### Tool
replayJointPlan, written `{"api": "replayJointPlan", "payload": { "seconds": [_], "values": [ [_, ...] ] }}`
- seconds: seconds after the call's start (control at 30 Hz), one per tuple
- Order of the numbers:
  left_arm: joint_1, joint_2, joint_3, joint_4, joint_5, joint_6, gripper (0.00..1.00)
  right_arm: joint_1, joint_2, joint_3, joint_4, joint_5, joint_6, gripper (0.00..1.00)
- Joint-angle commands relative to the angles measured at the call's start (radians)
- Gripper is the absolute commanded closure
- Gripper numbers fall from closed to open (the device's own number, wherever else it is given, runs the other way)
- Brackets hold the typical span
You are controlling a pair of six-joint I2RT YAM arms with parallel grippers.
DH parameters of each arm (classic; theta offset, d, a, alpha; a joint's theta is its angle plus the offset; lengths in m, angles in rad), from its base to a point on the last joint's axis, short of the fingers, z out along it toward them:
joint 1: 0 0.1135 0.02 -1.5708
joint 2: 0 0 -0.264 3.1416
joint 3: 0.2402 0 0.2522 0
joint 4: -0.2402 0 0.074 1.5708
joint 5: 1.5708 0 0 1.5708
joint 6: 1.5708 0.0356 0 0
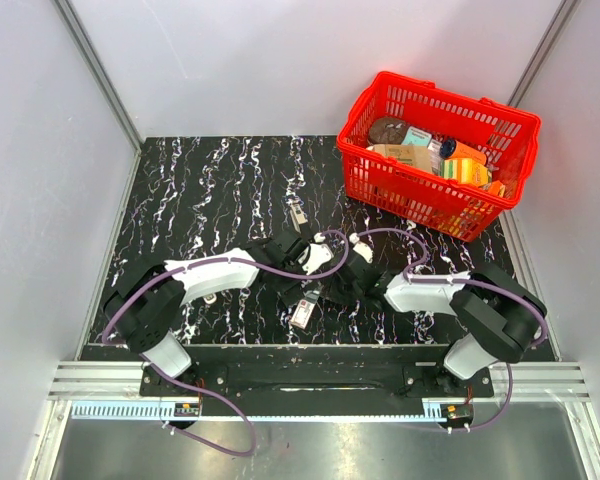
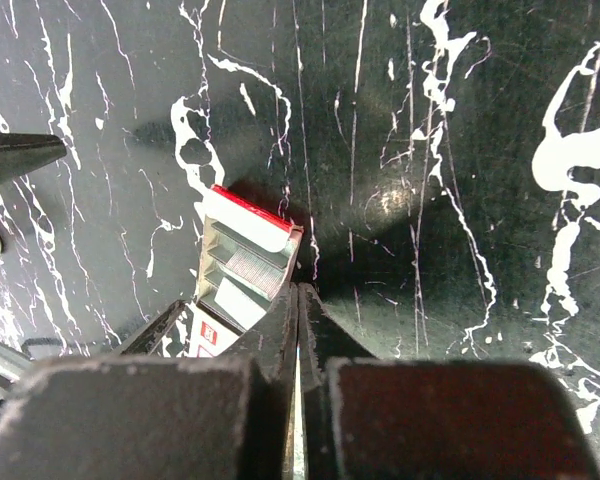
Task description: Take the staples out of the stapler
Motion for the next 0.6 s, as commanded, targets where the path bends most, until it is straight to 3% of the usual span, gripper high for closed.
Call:
{"api": "replayJointPlan", "payload": {
  "seconds": [0.0,0.57],
  "values": [
    [-0.004,0.014,0.009,0.040,-0.032,-0.010,0.07,0.021,-0.003,0.001,0.021,-0.009,0.007,1.00],
    [-0.004,0.029,0.026,0.039,-0.050,-0.013,0.07,0.035,-0.117,-0.108,0.146,0.009,0.014,1.00]
  ]
}}
